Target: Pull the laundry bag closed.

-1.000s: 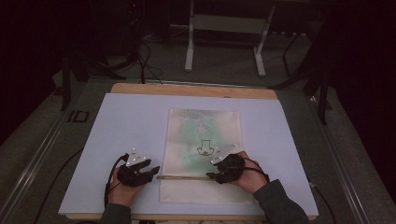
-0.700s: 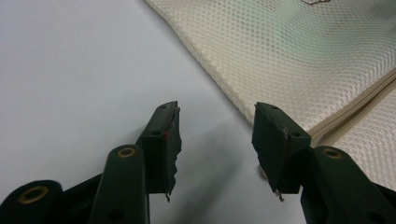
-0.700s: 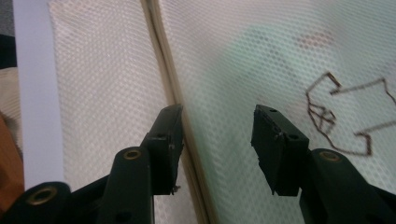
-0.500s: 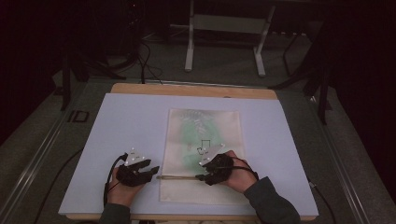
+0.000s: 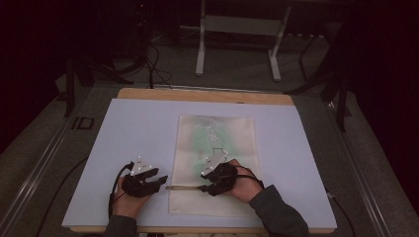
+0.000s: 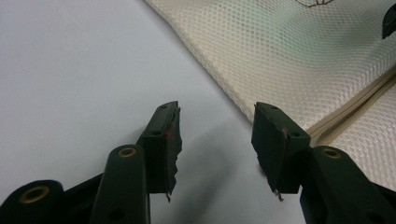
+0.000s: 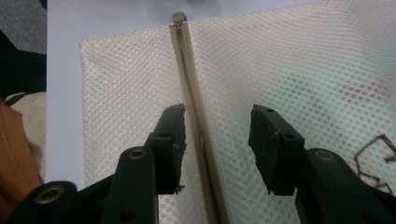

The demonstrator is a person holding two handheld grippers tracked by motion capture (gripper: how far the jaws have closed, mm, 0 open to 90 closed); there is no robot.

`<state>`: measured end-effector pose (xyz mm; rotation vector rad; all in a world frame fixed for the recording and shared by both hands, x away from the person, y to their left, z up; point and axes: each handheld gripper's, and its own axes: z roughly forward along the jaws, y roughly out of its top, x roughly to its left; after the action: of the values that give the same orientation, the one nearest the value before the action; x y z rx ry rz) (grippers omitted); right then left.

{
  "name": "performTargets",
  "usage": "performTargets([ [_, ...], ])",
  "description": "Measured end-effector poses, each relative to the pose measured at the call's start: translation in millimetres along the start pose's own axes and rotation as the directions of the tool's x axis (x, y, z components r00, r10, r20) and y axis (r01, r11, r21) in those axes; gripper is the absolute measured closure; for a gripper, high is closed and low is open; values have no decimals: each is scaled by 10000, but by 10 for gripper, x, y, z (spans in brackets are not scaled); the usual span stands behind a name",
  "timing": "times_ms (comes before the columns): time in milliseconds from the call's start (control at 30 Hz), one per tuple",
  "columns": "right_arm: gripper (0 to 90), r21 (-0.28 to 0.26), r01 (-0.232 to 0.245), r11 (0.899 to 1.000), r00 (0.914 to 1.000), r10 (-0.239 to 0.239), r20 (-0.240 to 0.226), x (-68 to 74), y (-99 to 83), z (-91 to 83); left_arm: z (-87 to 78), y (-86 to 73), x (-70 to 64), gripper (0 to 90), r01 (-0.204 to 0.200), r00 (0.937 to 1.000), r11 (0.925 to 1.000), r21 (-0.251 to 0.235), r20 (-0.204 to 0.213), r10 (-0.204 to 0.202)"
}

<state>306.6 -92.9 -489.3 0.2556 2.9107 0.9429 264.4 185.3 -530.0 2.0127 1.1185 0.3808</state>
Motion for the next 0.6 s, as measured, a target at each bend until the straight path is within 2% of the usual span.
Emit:
performTargets([
  [133,563,-82,109,9999,9999,-110,-94,8,25,37,-9,-4,12,510,51,10000,10000,-11,-31,-51],
  [600,664,-376,264,9989,9985,-282,-471,22,188,171,-52,-13,59,511,207,9997,9996,-165,-86,-209],
])
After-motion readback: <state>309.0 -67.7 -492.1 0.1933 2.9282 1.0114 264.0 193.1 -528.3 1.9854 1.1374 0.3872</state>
